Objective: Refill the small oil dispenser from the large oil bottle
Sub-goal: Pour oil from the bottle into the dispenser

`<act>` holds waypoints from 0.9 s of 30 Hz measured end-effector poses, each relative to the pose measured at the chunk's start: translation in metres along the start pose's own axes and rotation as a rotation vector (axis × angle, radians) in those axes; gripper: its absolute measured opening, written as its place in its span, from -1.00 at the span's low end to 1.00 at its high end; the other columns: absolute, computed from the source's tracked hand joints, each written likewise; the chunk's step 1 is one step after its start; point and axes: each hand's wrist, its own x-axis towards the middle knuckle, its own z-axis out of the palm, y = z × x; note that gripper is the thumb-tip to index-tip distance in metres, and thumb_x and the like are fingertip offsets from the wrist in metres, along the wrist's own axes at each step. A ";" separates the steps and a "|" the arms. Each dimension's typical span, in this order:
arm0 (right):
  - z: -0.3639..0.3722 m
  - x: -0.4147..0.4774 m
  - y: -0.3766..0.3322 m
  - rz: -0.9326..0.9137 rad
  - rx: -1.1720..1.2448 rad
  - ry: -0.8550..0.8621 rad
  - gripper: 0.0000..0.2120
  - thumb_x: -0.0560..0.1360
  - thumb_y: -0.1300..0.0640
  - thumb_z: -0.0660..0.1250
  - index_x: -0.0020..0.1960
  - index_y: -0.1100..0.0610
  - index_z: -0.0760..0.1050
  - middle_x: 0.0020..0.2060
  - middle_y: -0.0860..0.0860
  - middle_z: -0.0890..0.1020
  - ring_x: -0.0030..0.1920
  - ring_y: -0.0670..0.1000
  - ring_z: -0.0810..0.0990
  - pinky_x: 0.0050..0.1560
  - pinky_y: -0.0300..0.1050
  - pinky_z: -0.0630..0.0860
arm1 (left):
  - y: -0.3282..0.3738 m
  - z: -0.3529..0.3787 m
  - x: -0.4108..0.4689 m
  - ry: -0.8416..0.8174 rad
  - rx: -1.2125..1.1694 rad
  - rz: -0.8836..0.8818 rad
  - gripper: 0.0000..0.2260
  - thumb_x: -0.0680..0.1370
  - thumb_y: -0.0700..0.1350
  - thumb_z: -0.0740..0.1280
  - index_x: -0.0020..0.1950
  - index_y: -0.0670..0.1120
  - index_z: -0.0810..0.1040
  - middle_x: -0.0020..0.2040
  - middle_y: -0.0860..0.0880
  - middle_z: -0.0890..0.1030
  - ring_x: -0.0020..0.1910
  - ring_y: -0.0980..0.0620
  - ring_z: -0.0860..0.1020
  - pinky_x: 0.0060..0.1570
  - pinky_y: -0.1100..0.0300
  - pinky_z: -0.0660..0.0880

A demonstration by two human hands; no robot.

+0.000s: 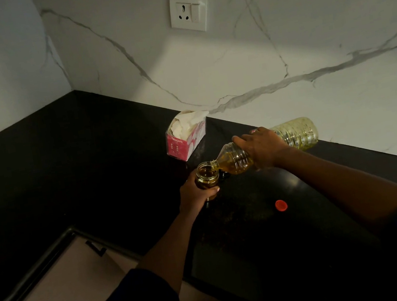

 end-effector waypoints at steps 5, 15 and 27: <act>0.002 0.001 0.000 -0.003 -0.010 -0.004 -0.10 0.29 -0.10 0.49 0.44 0.12 0.08 0.25 0.09 0.48 0.22 0.12 0.48 0.24 0.03 0.39 | 0.001 -0.001 -0.002 0.001 -0.009 0.021 -0.36 0.32 -0.15 0.53 0.35 -0.04 0.38 0.26 -0.03 0.51 0.29 0.00 0.43 0.14 0.26 0.31; 0.001 0.000 0.000 -0.005 -0.017 -0.009 -0.09 0.29 -0.09 0.50 0.44 0.13 0.07 0.26 0.11 0.47 0.24 0.13 0.46 0.26 0.05 0.39 | 0.001 -0.001 -0.002 0.004 0.009 0.020 -0.36 0.31 -0.13 0.54 0.34 -0.03 0.38 0.26 -0.02 0.51 0.31 0.00 0.41 0.19 0.21 0.31; 0.003 0.002 0.001 0.000 -0.017 -0.007 -0.09 0.29 -0.10 0.50 0.44 0.12 0.07 0.26 0.10 0.47 0.24 0.12 0.46 0.26 0.04 0.37 | -0.002 0.001 0.001 -0.001 -0.013 0.016 -0.35 0.30 -0.14 0.54 0.34 -0.02 0.38 0.26 -0.02 0.51 0.30 0.00 0.42 0.23 0.17 0.33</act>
